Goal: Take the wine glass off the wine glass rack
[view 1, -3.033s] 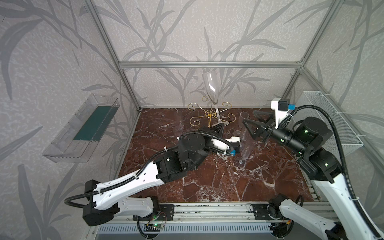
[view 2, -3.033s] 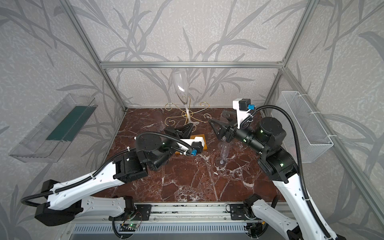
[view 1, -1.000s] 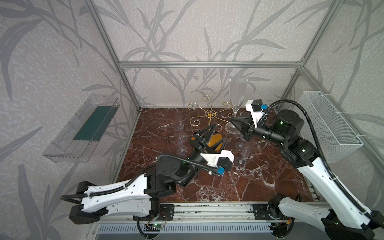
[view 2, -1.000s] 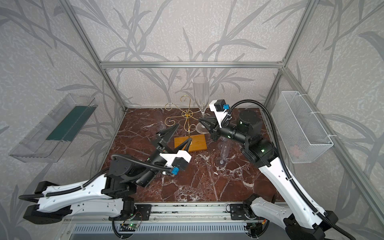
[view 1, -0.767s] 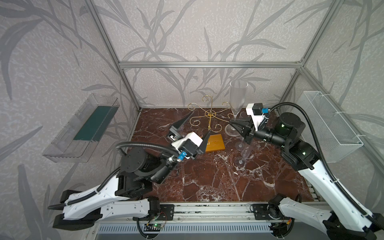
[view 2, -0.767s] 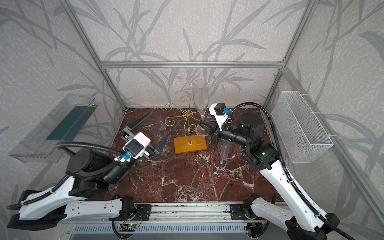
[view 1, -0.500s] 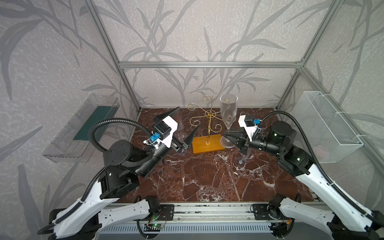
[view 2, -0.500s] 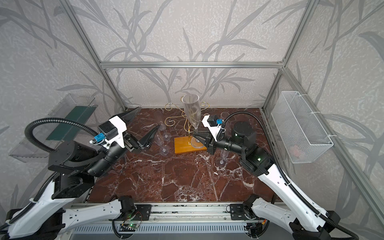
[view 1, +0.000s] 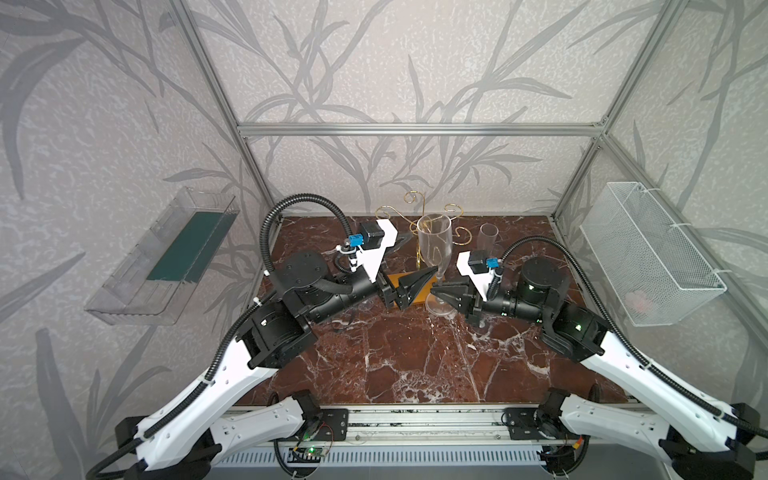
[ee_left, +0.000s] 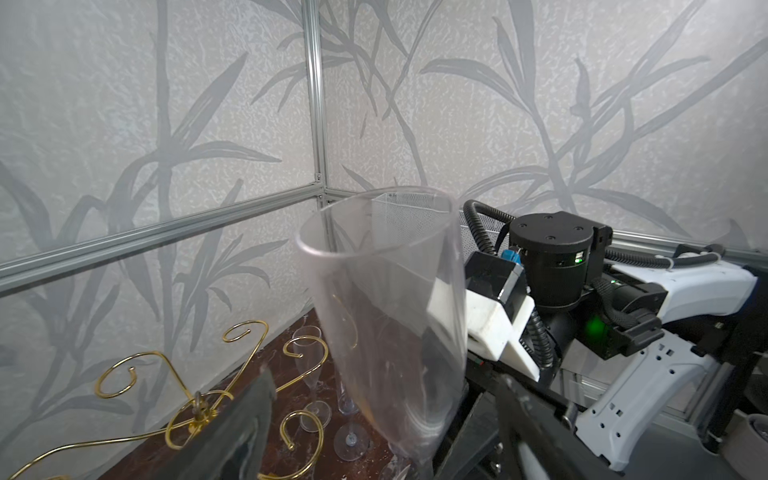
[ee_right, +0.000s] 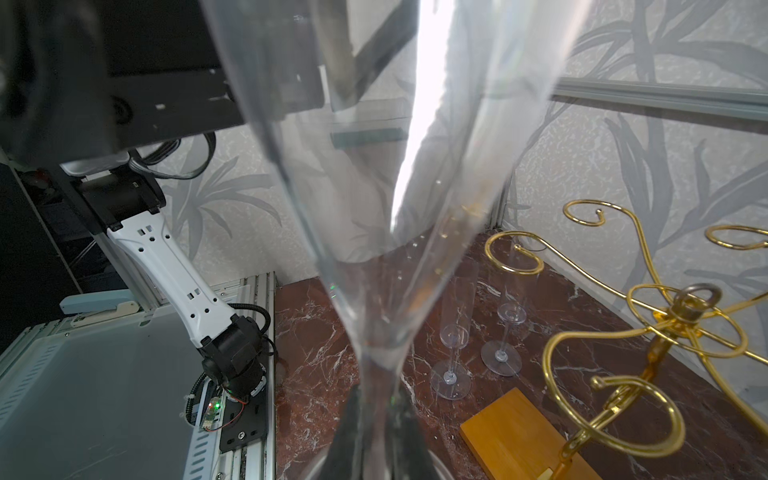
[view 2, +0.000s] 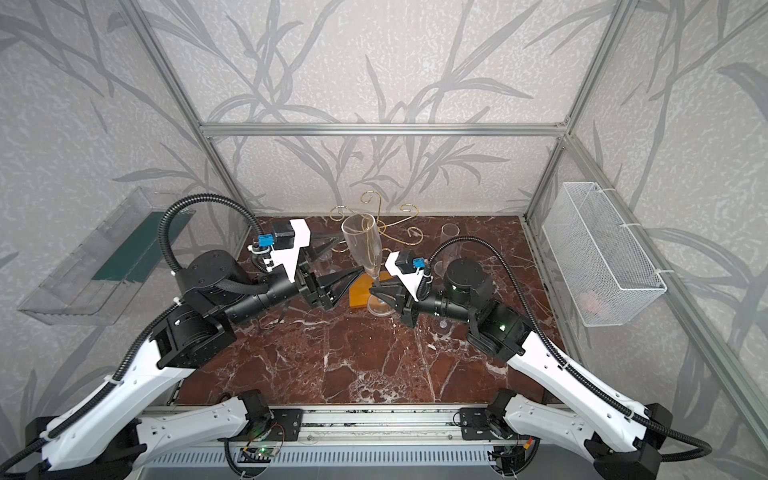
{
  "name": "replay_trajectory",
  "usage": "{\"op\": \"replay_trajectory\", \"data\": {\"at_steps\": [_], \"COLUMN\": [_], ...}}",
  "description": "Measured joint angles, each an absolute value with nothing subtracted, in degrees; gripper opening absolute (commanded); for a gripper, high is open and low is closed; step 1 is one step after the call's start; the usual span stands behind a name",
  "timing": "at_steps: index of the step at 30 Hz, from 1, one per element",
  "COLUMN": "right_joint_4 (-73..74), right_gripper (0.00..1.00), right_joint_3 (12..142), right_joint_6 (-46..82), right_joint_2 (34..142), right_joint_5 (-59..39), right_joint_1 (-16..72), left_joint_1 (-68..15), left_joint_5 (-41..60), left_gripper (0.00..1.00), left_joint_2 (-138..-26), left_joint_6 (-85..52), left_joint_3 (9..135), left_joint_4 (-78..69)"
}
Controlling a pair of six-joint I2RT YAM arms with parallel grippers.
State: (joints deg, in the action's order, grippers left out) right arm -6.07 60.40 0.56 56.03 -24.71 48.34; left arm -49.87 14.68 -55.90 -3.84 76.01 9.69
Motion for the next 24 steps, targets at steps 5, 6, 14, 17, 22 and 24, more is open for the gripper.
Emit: {"op": "replay_trajectory", "data": {"at_steps": [5,6,14,17,22,24], "right_joint_4": [-5.1,-5.0,-3.1,-2.9,-2.6,-2.4], "right_gripper": [0.0,0.0,0.0,0.0,0.0,0.0], "right_joint_3": [58.5,58.3,56.4,55.7,55.5,54.9], "right_joint_6": [0.5,0.5,0.1,-0.2,-0.8,-0.8], "right_joint_2": [55.8,55.8,55.6,55.5,55.5,55.6], "right_joint_5": [-23.3,-23.0,-21.4,-21.0,-20.8,-20.3], "right_joint_1": [49.8,50.0,51.1,51.4,51.9,51.9], "left_joint_1": [-48.8,-48.6,-47.9,-47.9,-47.8,-47.8], "left_joint_5": [18.1,18.7,20.3,20.5,20.9,21.1], "left_gripper": [0.85,0.85,0.82,0.81,0.67,0.61], "left_joint_2": [-57.0,-57.3,-59.4,-59.6,-59.6,-59.6], "left_joint_6": [-9.1,-10.3,-16.2,-17.5,-19.5,-19.9], "left_joint_3": [75.0,74.5,71.6,71.0,69.0,68.3], "left_joint_4": [5.1,4.0,-1.7,-3.2,-7.1,-8.0]}}
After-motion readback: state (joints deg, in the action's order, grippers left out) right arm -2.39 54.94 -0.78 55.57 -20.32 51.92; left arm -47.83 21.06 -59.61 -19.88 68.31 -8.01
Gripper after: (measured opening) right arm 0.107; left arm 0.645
